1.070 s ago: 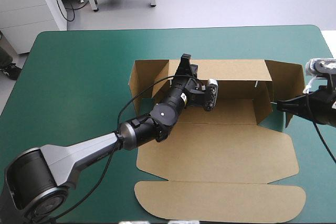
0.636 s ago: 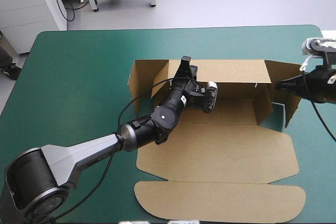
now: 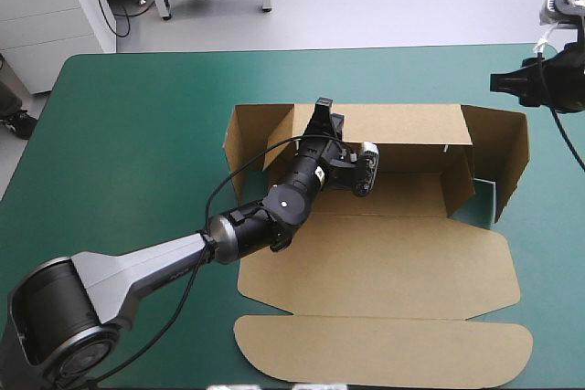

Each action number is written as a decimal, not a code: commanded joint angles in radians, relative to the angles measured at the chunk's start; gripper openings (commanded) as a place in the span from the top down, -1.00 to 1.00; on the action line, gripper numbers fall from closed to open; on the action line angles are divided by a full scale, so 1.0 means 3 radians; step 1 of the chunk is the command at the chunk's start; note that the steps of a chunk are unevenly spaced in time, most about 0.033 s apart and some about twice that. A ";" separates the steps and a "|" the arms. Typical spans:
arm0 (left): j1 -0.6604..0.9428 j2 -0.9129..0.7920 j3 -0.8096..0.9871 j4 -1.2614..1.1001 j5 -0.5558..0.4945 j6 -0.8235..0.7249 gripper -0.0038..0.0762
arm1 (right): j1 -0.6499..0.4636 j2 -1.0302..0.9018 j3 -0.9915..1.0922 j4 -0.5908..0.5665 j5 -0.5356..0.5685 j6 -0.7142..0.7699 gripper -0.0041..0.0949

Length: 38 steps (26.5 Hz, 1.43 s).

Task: Fold the box

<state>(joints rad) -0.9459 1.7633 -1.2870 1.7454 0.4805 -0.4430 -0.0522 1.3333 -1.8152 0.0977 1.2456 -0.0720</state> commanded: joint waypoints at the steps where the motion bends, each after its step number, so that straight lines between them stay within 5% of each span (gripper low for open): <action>1: -0.0016 -0.0123 -0.0055 0.0102 0.0050 -0.0034 0.92 | -0.0029 -0.0078 -0.0107 -0.0069 0.0029 0.0066 -0.07; 16: -0.0016 -0.0123 -0.0055 0.0102 0.0050 -0.0034 0.92 | -0.0029 0.0396 -0.0107 -0.0084 -0.0367 0.0108 -0.07; 22: -0.0016 -0.0123 -0.0055 0.0102 0.0050 -0.0034 0.92 | -0.0029 0.0893 -0.0168 -0.0471 -0.0779 0.0121 -0.07; 38: -0.0016 -0.0123 -0.0055 0.0102 0.0018 -0.0034 0.92 | -0.0029 0.1862 -0.0952 -0.0300 -0.0278 0.0240 -0.07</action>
<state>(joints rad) -0.9459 1.7633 -1.2870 1.7454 0.4805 -0.4430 -0.0522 1.9377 -2.0628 0.0083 1.1649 0.0000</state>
